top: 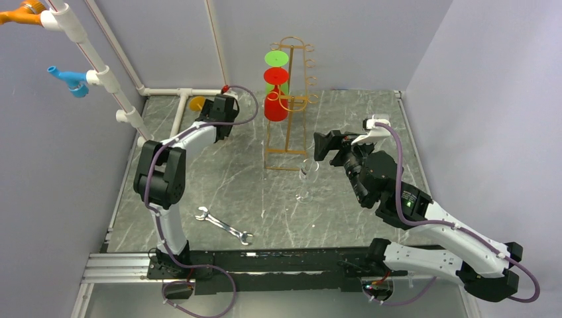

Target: Take the wine glass off the wine glass rack

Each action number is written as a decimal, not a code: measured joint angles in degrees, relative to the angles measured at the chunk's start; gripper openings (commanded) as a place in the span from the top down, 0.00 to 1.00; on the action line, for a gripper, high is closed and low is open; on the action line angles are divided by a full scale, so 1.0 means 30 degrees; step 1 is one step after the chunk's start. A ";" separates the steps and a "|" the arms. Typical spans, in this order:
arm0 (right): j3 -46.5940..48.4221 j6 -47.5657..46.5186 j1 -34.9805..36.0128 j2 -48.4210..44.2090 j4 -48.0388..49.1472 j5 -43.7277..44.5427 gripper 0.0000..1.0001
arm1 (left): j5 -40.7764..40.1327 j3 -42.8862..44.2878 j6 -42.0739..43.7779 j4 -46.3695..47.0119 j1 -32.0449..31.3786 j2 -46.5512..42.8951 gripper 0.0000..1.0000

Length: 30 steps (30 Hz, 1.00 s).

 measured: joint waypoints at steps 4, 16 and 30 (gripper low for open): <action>0.0000 0.0000 0.0000 0.0000 0.0000 -0.0007 0.09 | -0.0124 0.0583 0.0546 0.0102 0.0138 0.0408 0.27; 0.0000 -0.0321 0.0000 0.0270 0.0015 0.0007 0.08 | -0.0255 0.1945 0.3912 0.1195 0.0561 0.3060 0.34; 0.0044 -0.0896 -0.0007 0.0969 0.0576 -0.0284 0.07 | -0.0619 0.1945 0.6943 0.3920 0.0554 0.3679 0.92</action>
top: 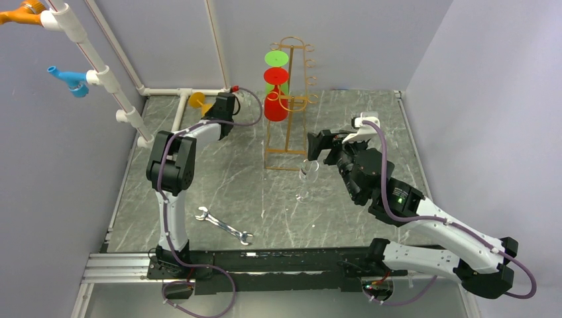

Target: Take the wine glass off the wine glass rack

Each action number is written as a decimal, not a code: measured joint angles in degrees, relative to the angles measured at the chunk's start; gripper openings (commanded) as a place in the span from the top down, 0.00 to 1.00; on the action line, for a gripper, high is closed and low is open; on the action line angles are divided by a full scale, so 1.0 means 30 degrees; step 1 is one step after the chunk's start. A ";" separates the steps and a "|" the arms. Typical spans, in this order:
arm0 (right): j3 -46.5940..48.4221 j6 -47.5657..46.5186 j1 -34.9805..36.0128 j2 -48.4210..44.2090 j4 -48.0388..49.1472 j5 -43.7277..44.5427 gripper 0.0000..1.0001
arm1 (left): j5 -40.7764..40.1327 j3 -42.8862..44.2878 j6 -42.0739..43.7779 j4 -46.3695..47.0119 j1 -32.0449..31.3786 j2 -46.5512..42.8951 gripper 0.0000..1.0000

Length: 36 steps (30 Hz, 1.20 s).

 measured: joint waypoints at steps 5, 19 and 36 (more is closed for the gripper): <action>0.0000 0.0000 -0.0015 0.0015 0.0219 -0.0197 0.07 | -0.1341 -0.0007 0.0750 0.2091 0.0058 -0.0044 1.00; 0.0240 0.0029 -0.0029 0.0117 0.0255 -0.0634 0.07 | -0.2040 -0.0168 0.1166 0.2368 0.0051 -0.0452 1.00; 0.0474 0.0845 -0.0036 -0.0423 -0.0058 -0.1188 0.07 | -0.0794 -0.2623 -0.3322 -0.2528 0.0029 -0.6739 1.00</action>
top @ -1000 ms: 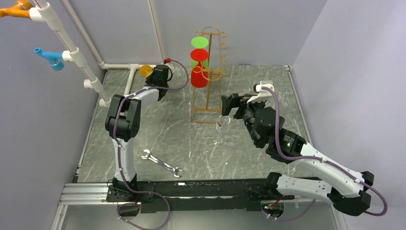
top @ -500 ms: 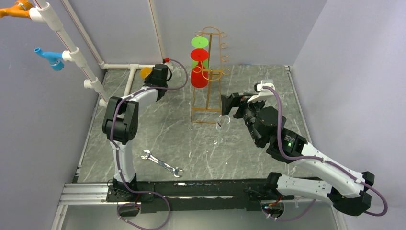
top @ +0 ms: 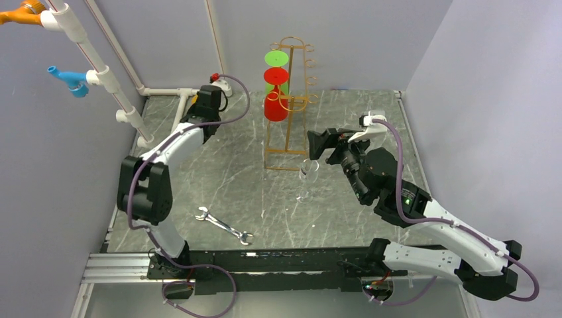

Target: Take the wine glass off the wine glass rack

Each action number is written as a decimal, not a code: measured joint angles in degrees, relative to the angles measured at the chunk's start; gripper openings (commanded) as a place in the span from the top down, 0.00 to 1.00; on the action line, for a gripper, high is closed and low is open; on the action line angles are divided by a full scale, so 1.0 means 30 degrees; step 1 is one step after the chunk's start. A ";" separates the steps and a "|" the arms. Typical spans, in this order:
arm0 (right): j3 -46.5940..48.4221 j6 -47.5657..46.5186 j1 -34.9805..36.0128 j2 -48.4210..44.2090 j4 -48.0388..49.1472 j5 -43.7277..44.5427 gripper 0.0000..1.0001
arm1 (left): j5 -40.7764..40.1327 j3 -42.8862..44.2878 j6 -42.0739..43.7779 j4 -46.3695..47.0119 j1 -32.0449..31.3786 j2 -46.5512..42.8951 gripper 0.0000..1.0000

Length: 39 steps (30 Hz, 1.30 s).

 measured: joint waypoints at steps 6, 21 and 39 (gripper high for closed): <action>0.0532 0.0474 0.0000 -0.0087 -0.0678 -0.0036 0.07 | 0.0605 0.0248 -0.2907 -0.2892 0.0007 -0.2310 1.00; 0.0561 0.1253 0.0000 -0.0641 -0.1406 -0.0386 0.07 | 0.5457 0.1195 -0.8641 -0.7898 0.0809 -0.7380 1.00; 0.0590 0.1880 0.0000 -0.0641 -0.2062 -0.0517 0.07 | 1.0105 0.0219 -1.3551 -1.3216 0.1005 -1.0178 1.00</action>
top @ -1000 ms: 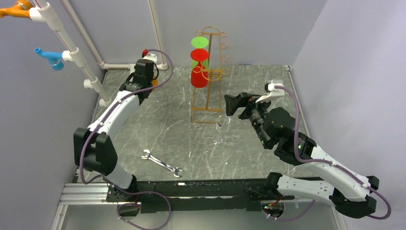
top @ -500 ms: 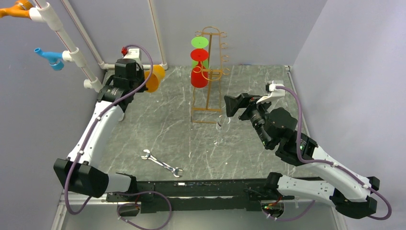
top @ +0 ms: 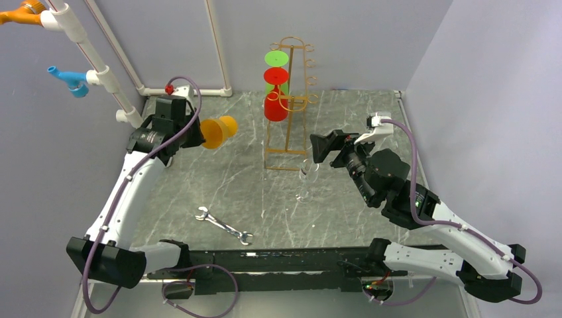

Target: Take the wine glass off the wine glass rack

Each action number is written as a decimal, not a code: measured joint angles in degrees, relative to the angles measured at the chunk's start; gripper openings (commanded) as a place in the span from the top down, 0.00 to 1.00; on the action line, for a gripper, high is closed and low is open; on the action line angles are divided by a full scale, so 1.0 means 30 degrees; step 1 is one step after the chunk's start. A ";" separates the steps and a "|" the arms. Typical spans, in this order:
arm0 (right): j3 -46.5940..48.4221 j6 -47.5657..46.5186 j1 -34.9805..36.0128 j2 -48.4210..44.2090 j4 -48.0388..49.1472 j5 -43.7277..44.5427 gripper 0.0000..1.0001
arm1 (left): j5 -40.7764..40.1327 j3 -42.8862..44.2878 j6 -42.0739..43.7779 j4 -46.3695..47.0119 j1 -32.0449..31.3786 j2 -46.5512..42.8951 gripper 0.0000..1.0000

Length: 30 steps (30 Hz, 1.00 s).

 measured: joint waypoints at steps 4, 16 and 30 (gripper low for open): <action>0.0000 0.0022 0.0000 0.0000 -0.0036 0.0007 0.07 | 0.0721 0.0007 -0.0066 -0.1122 0.0007 0.0022 1.00; 0.0087 0.0015 0.0000 0.0095 -0.0044 0.0015 0.06 | 0.3541 0.1137 -0.0495 -0.5217 -0.0860 0.1450 1.00; 0.0109 -0.0015 -0.0015 0.0219 -0.0102 -0.1421 0.06 | 0.3257 0.2011 -0.0510 -0.6965 -0.4044 0.2528 1.00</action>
